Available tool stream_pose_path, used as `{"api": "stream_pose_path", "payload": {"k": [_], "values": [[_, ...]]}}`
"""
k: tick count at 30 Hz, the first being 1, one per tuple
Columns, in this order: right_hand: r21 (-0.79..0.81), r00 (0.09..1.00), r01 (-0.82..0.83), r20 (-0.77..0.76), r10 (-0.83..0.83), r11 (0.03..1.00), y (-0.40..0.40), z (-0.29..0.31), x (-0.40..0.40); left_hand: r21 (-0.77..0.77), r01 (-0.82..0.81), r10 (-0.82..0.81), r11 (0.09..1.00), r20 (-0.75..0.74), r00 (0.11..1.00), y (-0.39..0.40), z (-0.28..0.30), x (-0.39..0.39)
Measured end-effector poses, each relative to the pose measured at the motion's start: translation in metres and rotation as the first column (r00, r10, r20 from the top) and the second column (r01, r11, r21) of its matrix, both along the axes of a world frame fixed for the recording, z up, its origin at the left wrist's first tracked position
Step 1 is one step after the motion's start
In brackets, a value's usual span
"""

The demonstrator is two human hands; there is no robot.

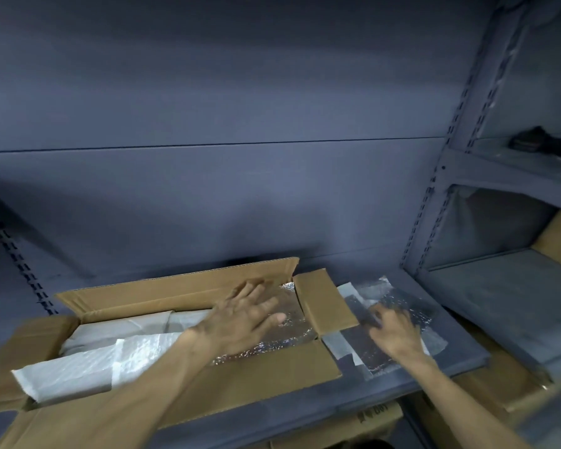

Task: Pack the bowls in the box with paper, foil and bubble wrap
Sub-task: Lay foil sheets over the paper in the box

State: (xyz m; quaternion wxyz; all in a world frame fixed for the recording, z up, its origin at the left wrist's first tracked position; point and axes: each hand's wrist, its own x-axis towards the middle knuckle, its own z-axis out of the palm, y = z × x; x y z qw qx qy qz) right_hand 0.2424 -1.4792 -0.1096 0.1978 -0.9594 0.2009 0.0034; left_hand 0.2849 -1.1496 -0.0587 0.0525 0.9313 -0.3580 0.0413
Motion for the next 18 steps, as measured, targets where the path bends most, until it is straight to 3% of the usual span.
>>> {"api": "stream_pose_path", "payload": {"k": [3,8,15,18], "values": [[-0.078,1.000,0.004,0.008,-0.004,0.997,0.000,-0.007,-0.008,-0.086,0.024,-0.023,0.996,0.008,1.000,-0.020,0.011,-0.006],[-0.172,0.990,0.119,0.100,-0.103,0.978,-0.026,-0.008,-0.023,-0.106,0.108,-0.108,0.988,0.009,0.994,-0.085,0.024,-0.020],[-0.060,0.993,0.095,-0.064,-0.099,0.994,-0.072,-0.018,-0.031,-0.111,0.217,-0.220,0.970,-0.024,0.975,-0.161,0.010,-0.016],[0.003,0.984,0.179,-0.004,-0.179,0.984,-0.078,-0.024,-0.029,-0.109,0.229,-0.236,0.967,-0.058,0.970,-0.180,0.000,-0.011]]}}
